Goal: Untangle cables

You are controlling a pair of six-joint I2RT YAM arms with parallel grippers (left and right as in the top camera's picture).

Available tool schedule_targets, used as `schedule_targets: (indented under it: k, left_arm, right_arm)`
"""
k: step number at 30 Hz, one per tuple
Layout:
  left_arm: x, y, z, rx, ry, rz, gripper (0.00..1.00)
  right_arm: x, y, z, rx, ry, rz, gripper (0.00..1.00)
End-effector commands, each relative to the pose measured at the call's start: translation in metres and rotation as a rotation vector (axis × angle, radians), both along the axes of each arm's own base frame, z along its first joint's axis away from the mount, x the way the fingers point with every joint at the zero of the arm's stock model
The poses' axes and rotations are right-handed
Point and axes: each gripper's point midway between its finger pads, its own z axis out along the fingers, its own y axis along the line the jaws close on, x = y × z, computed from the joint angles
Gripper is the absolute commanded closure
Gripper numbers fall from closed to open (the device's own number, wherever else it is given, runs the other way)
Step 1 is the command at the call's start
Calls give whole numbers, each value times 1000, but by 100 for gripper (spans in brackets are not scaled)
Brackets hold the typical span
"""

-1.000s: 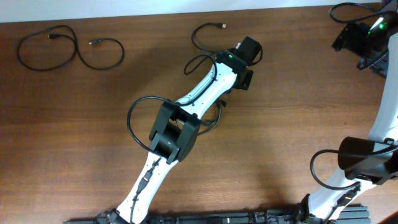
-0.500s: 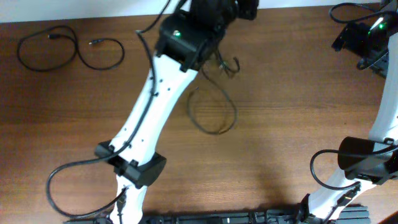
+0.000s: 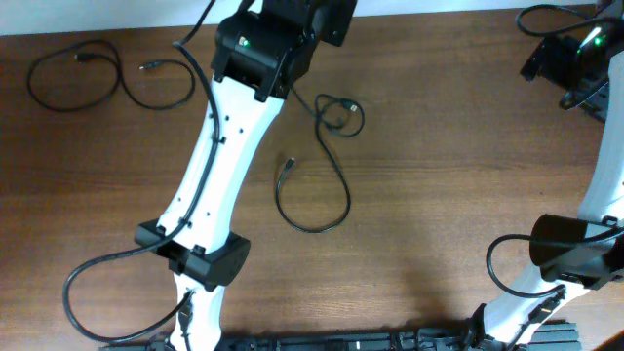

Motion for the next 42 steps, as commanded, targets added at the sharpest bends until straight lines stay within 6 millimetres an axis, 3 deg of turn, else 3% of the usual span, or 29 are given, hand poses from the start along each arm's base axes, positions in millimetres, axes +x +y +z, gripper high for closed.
schedule_targets:
  k: [1,3,4,6,8,9,11,12,13,15,16,18,20,23,26,28,30,31,33,35,36,38,40,41,42]
  left_arm:
    - [24,58,-13,277,-70,303,100]
    - [26,89,16,385,-180,476,100]
    - [30,91,27,487,-213,449,100]
    - [31,88,30,536,-219,415,100]
    - [30,81,15,511,-172,365,100]
    - [29,65,-3,459,-118,268,100]
    - [10,15,-43,274,55,-9,100]
    - [-12,-18,-61,161,166,-200,100]
    - [-22,-31,-67,127,205,-282,100]
    - [-7,-9,-60,225,142,-173,100]
    - [5,21,-39,317,51,0,100]
    - [5,45,5,353,-78,159,100]
    - [-7,51,70,247,-240,213,100]
    - [-41,72,168,78,-474,252,100]
    - [-74,91,227,-21,-622,262,100]
    - [-84,95,240,-54,-652,250,100]
    - [-84,78,235,-58,-633,150,100]
    - [-86,61,230,-68,-614,45,100]
    - [-114,-7,208,-138,-522,-394,100]
    - [-122,-16,187,-126,-438,-468,100]
    - [-112,-3,170,-62,-387,-381,100]
    - [-75,55,142,132,-329,-7,100]
    - [-58,110,129,314,-309,341,100]
    - [-57,118,124,313,-300,414,100]
    - [-54,106,113,234,-266,374,100]
  right_arm:
    - [0,-1,-2,6,4,-9,0]
    - [0,-1,-2,6,4,-9,0]
    - [0,-1,-2,6,4,-9,0]
    - [0,-1,-2,6,4,-9,0]
    - [0,-1,-2,6,4,-9,0]
    - [0,-1,-2,6,4,-9,0]
    - [0,-1,-2,6,4,-9,0]
    - [0,-1,-2,6,4,-9,0]
    - [0,-1,-2,6,4,-9,0]
    - [0,-1,-2,6,4,-9,0]
    - [0,-1,-2,6,4,-9,0]
    - [0,-1,-2,6,4,-9,0]
    - [0,-1,-2,6,4,-9,0]
    - [0,-1,-2,6,4,-9,0]
    - [0,-1,-2,6,4,-8,0]
    - [0,-1,-2,6,4,-9,0]
    - [0,-1,-2,6,4,-9,0]
    - [0,-1,-2,6,4,-9,0]
    - [0,-1,-2,6,4,-9,0]
    - [0,-1,-2,6,4,-9,0]
    - [0,-1,-2,6,4,-9,0]
    - [0,-1,-2,6,4,-9,0]
    - [0,-1,-2,6,4,-9,0]
    - [0,-1,-2,6,4,-9,0]
    - [0,-1,-2,6,4,-9,0]
